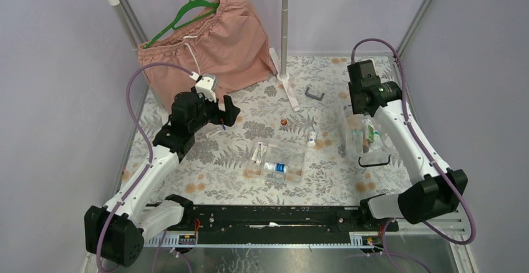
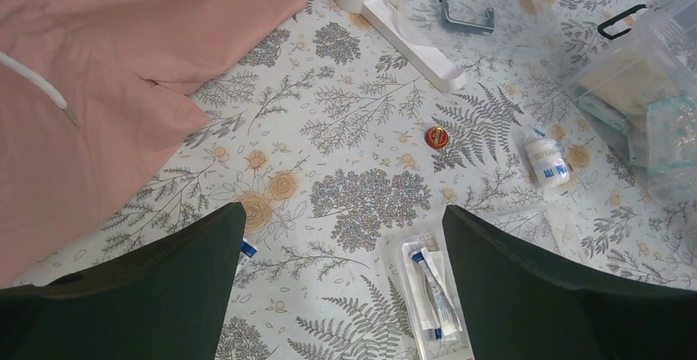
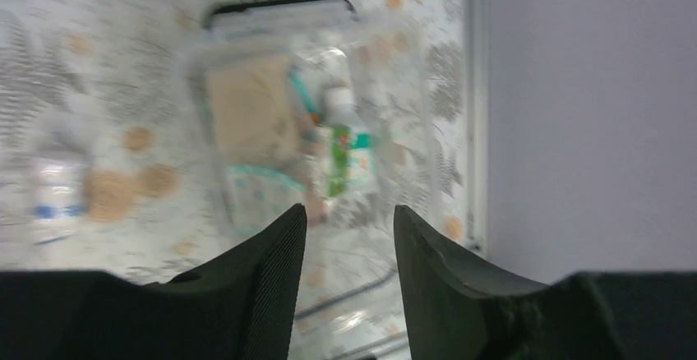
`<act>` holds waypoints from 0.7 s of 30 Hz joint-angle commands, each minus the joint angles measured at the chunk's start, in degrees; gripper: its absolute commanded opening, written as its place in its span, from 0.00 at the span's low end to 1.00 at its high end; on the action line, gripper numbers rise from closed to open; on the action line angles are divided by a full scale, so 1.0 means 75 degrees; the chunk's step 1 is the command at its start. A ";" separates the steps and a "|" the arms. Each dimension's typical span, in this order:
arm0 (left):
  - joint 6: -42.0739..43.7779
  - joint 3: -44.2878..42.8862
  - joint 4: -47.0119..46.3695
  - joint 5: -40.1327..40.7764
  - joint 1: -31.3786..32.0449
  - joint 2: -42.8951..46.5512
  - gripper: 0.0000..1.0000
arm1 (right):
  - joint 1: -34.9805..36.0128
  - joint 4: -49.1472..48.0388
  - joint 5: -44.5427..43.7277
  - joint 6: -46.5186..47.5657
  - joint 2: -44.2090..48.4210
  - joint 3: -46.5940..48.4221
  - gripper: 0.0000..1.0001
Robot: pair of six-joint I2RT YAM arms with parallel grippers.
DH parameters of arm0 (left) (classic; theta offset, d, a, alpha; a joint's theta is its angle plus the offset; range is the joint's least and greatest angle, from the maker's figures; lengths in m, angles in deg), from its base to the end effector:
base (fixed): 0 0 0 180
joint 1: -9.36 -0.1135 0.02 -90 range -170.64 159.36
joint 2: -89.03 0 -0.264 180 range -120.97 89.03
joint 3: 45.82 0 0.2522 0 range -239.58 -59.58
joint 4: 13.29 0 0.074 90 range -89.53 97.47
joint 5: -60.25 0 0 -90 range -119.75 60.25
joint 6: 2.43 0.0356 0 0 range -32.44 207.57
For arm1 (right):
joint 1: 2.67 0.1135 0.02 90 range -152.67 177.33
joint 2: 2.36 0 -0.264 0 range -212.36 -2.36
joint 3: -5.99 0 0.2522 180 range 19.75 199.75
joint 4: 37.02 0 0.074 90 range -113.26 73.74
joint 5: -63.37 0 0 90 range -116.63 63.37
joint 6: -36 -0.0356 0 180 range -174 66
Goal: Organize the medicine kit
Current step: Place the medical item at the medicine box, then pick up the medical item at the center of the board.
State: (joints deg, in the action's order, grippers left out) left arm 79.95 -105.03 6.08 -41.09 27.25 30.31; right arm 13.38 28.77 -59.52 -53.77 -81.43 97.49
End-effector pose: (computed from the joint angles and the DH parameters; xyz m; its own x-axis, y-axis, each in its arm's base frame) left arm 0.2245 -0.0798 0.3060 -0.3686 -0.0176 -0.9294 0.4332 0.8814 -0.1885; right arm 0.2727 0.0583 0.3436 -0.7714 -0.2254 -0.5950 0.0762 0.8957 -0.4381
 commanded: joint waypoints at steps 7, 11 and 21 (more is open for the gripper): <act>-0.0707 0.0030 -0.0207 0.1244 -0.0057 0.0209 0.98 | -0.0011 -0.2222 0.5357 -0.2506 0.0818 -0.0339 0.52; -0.1029 0.0046 0.0017 0.1899 -0.0065 0.0227 0.98 | 0.0194 -0.2840 0.5628 -0.3290 0.0810 -0.0947 0.54; -0.1425 -0.0001 0.0554 0.2166 -0.0065 -0.0093 0.99 | 0.1428 -0.2651 0.4037 -0.3254 -0.0156 -0.1280 0.62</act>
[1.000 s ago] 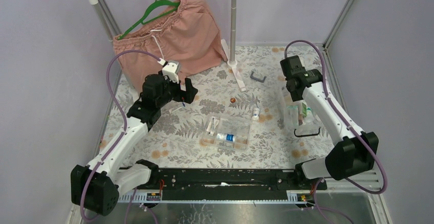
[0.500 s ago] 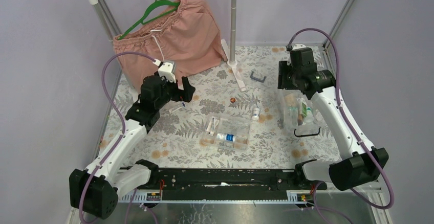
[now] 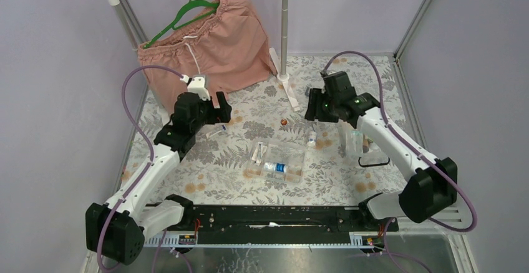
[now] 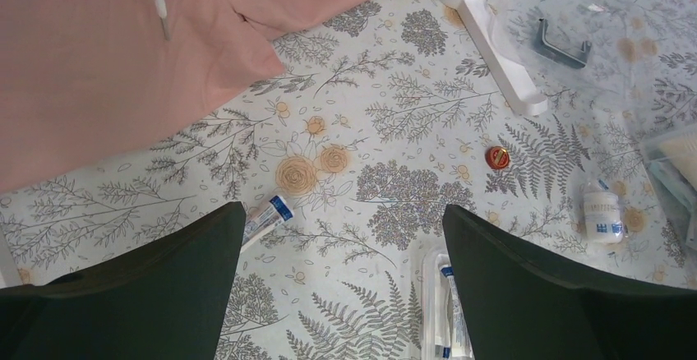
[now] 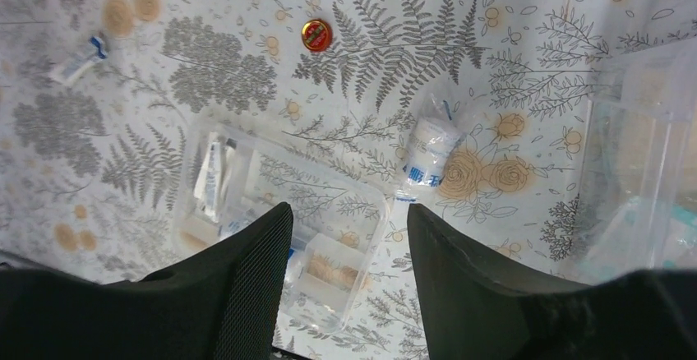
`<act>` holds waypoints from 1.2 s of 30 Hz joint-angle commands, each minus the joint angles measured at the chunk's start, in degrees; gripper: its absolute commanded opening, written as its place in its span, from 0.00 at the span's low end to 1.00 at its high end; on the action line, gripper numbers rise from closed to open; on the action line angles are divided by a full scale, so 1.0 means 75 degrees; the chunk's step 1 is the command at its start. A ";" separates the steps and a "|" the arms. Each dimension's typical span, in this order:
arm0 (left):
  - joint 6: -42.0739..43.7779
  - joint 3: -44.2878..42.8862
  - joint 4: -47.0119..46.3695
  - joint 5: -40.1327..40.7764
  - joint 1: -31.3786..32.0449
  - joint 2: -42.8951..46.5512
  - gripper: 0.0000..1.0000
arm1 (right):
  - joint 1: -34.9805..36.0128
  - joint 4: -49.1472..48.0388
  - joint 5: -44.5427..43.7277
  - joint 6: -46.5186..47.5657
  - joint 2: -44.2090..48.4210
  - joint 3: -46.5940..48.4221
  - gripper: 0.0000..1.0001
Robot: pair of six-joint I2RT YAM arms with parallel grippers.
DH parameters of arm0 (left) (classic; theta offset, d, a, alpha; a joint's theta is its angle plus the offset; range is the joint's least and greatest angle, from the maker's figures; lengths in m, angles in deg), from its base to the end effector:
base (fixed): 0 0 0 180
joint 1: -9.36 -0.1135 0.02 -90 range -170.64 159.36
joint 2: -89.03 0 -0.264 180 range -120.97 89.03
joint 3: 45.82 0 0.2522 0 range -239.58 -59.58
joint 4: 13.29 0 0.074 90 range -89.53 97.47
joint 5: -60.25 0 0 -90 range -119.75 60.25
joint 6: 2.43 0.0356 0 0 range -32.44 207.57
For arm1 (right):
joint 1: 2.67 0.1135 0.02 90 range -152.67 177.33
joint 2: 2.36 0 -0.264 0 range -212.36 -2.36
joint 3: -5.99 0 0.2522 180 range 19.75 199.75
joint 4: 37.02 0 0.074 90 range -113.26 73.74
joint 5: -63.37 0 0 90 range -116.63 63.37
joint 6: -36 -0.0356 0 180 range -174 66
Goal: Organize the medicine kit
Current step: Pick up the medical item at the center of the board.
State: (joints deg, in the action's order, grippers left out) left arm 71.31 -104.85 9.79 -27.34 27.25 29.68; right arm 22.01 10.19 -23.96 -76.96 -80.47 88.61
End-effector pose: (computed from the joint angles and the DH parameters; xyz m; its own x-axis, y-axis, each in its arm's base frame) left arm 0.2271 -0.0717 0.2957 -0.4385 -0.1524 -0.8857 0.1536 0.9583 -0.2409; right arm 0.2697 0.1257 0.3174 -0.7422 0.0878 -0.6644 -0.1723 0.9331 0.3158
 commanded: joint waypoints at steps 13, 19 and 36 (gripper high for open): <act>-0.0523 0.0034 0.0169 0.0798 -0.0171 -0.0255 0.99 | 0.0402 -0.0103 -0.0989 0.0002 -0.1444 -0.0373 0.65; -0.0505 0.0045 0.0152 0.0761 -0.0182 -0.0245 0.99 | 0.0407 -0.0423 -0.1189 -0.0206 -0.1896 -0.0723 0.67; -0.0482 0.0084 0.0117 0.0659 -0.0185 -0.0230 0.99 | 0.0425 -0.0978 -0.1392 -0.0152 -0.2992 -0.1002 0.46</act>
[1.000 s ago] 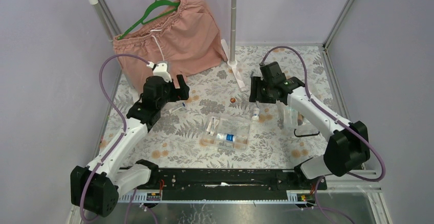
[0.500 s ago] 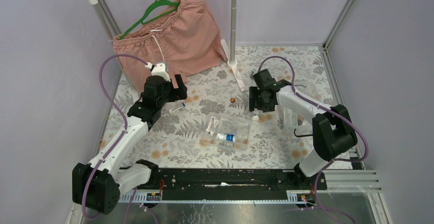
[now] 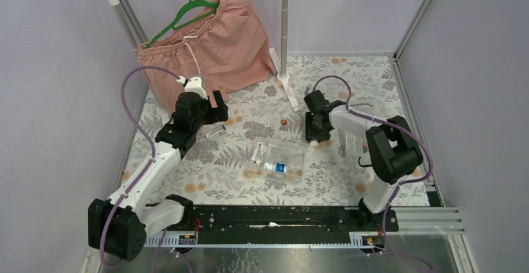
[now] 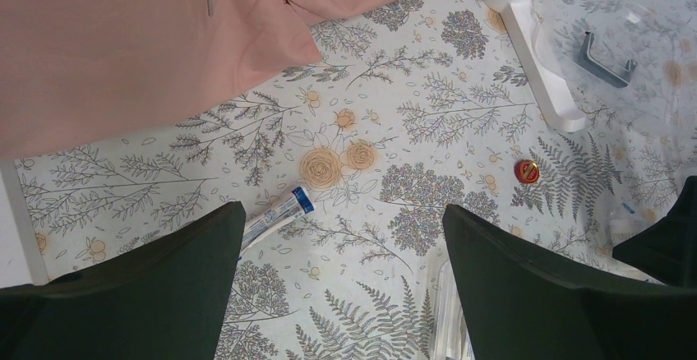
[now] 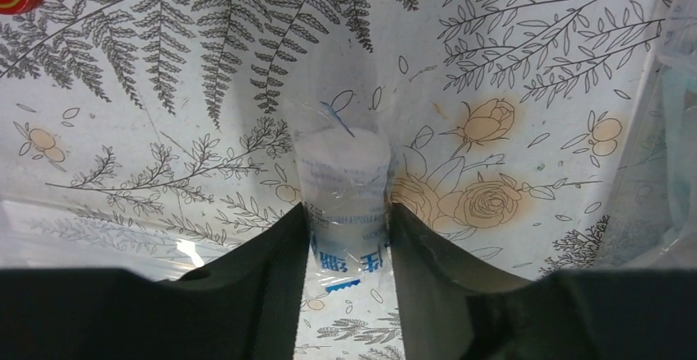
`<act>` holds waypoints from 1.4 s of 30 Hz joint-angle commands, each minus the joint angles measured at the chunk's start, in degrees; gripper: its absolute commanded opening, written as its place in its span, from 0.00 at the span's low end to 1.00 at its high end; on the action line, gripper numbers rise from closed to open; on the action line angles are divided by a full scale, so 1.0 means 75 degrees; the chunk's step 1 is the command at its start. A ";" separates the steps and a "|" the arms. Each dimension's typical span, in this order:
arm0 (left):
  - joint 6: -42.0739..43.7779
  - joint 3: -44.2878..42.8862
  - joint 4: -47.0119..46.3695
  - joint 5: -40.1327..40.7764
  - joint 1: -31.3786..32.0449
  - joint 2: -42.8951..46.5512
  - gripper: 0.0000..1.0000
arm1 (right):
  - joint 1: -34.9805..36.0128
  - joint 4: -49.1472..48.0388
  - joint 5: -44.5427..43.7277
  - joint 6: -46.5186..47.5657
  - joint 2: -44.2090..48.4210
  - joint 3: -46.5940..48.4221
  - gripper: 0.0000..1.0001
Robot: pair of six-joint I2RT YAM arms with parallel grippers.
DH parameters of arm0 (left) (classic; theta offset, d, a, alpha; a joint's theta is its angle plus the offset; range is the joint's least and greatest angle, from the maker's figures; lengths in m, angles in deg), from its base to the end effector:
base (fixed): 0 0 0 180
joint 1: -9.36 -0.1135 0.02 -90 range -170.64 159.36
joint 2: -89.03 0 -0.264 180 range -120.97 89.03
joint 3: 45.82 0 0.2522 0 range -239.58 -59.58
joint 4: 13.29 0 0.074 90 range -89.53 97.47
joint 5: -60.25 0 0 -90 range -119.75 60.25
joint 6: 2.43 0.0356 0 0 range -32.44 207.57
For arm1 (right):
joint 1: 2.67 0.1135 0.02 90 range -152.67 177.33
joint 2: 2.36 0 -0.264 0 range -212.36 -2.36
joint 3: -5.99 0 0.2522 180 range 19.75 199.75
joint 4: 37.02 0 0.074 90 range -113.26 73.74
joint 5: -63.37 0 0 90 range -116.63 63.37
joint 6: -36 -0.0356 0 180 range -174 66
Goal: Organize the medicine kit
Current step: Pick up the medical item at the center of the board, then place the medical item at the medicine box compartment.
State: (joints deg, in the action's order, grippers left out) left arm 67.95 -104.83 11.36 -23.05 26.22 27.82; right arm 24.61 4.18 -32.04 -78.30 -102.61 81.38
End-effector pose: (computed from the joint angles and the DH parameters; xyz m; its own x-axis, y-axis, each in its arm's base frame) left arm 0.2332 -0.0663 0.2858 -0.4704 -0.2059 -0.8581 0.0324 0.9677 -0.2499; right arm 0.3039 0.1530 0.1672 -0.9141 -0.0105 -0.4053 -0.0506 0.9948 0.0884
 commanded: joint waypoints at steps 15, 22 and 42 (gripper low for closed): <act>-0.0011 0.0068 -0.0105 0.0065 -0.0047 -0.0005 0.99 | 0.1559 -0.0993 0.0376 0.3072 0.1474 0.0155 0.23; 0.0002 0.0081 -0.0093 0.0120 -0.0053 0.0039 0.99 | 0.2185 -0.1322 0.2275 0.4688 0.1762 0.0000 0.23; 0.0061 0.0104 -0.0071 0.0203 -0.0049 0.0159 0.99 | 0.2886 -0.0810 0.1769 0.7457 0.0718 -0.0018 0.28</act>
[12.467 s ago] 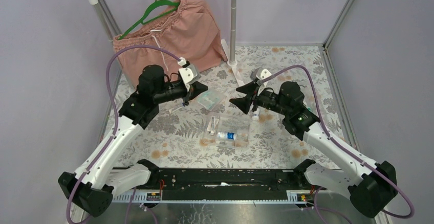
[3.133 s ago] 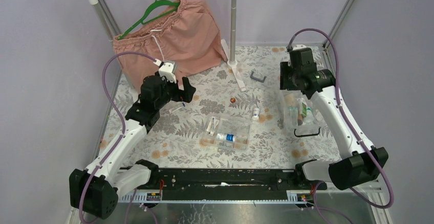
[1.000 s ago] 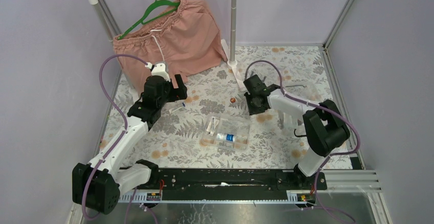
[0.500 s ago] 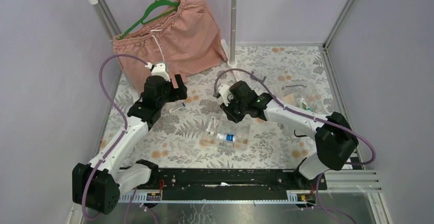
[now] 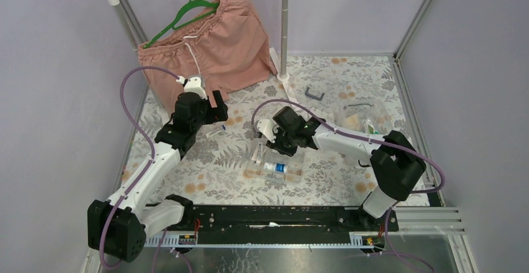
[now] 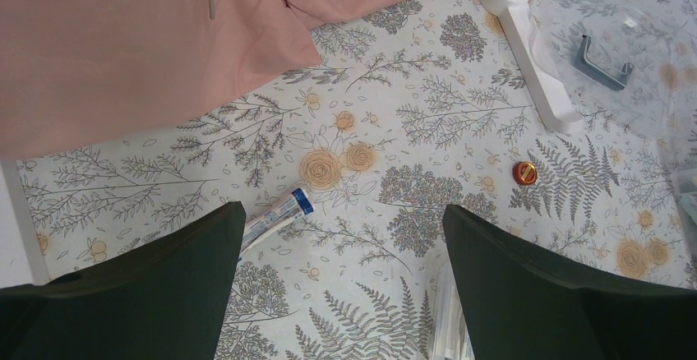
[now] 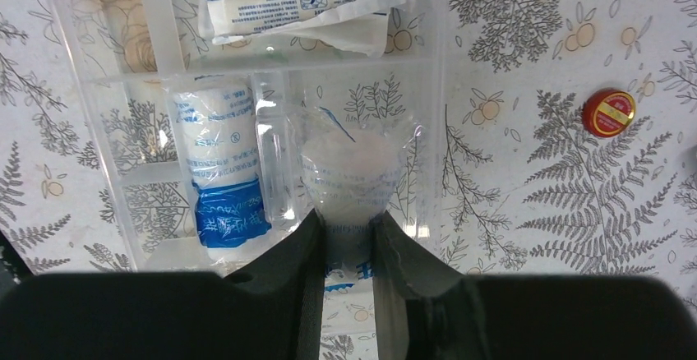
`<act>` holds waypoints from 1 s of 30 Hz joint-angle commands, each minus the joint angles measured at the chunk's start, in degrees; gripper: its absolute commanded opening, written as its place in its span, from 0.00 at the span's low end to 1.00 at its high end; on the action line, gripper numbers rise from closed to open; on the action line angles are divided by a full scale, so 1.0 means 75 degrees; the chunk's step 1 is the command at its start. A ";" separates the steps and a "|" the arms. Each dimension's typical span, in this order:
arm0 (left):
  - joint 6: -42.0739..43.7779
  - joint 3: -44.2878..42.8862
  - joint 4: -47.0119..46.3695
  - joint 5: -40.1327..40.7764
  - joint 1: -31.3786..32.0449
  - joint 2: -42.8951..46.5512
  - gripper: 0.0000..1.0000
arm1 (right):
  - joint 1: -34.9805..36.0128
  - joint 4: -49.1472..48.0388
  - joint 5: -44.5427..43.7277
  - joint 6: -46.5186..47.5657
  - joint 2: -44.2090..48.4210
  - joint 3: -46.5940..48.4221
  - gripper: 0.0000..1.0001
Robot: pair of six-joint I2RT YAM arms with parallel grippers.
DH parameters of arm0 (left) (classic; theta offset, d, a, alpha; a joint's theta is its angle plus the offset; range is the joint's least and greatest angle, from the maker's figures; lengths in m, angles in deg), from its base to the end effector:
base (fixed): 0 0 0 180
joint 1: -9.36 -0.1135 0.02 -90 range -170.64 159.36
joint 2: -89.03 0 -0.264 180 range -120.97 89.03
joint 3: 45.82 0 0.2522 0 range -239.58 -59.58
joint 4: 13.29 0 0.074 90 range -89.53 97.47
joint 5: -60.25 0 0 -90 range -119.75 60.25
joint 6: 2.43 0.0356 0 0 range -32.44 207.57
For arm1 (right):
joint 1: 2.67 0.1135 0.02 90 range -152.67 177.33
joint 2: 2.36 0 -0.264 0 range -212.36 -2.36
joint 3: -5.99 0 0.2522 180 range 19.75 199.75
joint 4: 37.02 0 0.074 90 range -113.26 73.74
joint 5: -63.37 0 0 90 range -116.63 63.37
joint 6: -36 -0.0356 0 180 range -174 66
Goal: Organize the medicine kit
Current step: Place the medical item at the medicine box compartment.
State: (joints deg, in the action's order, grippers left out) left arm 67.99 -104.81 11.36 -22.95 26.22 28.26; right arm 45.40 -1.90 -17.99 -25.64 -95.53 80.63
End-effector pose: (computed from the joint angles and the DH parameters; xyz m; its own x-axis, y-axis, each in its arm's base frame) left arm 0.2319 -0.0659 0.2874 -0.4638 -0.2071 -0.8614 0.0330 0.9676 -0.2504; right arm 0.2222 0.2554 0.2090 -0.0960 -0.8096 -0.5791 -0.9552 0.2384 -0.1751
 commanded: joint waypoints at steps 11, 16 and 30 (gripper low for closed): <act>0.0055 0.0113 -0.0046 0.0287 -0.0055 0.0107 0.99 | 0.0153 -0.0285 -0.0335 0.0443 -0.0498 0.0025 0.29; 0.0055 0.0090 -0.0038 0.0287 -0.0046 0.0067 0.99 | 0.0183 -0.0366 -0.0432 0.0514 -0.0544 0.0056 0.31; 0.0055 0.0101 -0.0003 0.0323 -0.0047 0.0069 0.99 | 0.0205 -0.0527 -0.0675 0.0597 -0.0176 0.0042 0.56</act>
State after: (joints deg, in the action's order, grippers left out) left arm 67.99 -104.81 11.39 -21.79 26.22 28.28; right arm 46.34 -4.54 -21.66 -21.91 -99.18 80.59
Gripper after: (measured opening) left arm 0.986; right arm 0.536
